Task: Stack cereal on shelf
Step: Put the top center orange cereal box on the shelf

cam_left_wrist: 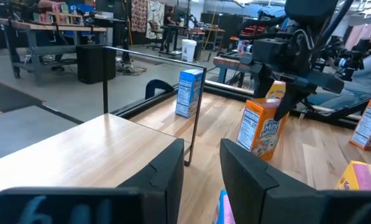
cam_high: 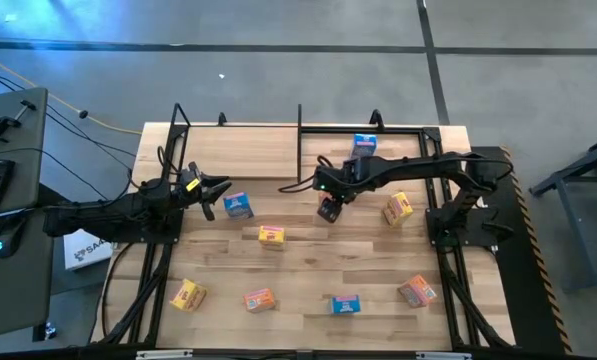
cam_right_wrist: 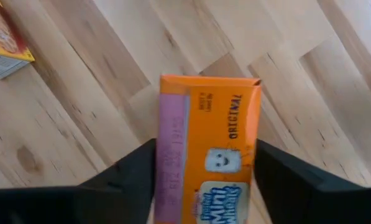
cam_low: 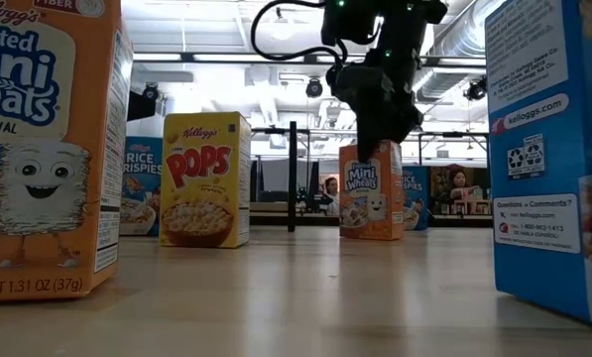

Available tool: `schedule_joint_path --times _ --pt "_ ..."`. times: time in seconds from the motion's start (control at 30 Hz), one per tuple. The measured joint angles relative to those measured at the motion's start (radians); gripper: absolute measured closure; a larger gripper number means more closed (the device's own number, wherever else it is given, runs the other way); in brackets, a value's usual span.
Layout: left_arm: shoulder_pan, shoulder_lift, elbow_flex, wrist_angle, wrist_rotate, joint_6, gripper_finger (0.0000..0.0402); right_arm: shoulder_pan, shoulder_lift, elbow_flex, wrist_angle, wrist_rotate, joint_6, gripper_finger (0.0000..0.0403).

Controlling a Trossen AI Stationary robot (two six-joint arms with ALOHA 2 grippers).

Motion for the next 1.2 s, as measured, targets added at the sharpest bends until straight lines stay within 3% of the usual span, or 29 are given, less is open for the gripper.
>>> schedule_joint_path --times 0.2,0.43,0.67,0.8,0.93,1.07,1.2 --pt "0.000 0.000 0.000 0.000 0.001 0.000 0.0305 0.000 0.000 0.001 0.000 -0.002 -0.002 0.0263" --pt "0.000 0.000 0.000 0.000 0.002 0.000 0.0305 0.005 0.000 0.105 -0.041 -0.055 -0.046 0.0275" --pt "0.000 0.000 0.000 0.000 0.002 0.000 0.0305 0.024 0.000 0.350 -0.121 -0.152 -0.156 0.0276" --pt "0.000 0.000 0.000 0.000 0.002 -0.001 0.0305 0.025 0.023 0.528 -0.101 -0.138 -0.273 0.0276" --pt "0.000 0.000 0.000 0.000 0.004 -0.008 0.0305 -0.027 0.132 0.750 -0.103 -0.104 -0.433 0.0276" --pt "0.000 0.000 0.000 -0.001 0.024 -0.008 0.0305 -0.103 0.297 1.010 -0.130 -0.135 -0.590 0.0276" --pt "0.000 0.003 0.000 -0.003 0.025 -0.008 0.0305 -0.182 0.321 0.907 0.054 -0.238 -0.696 0.0276"
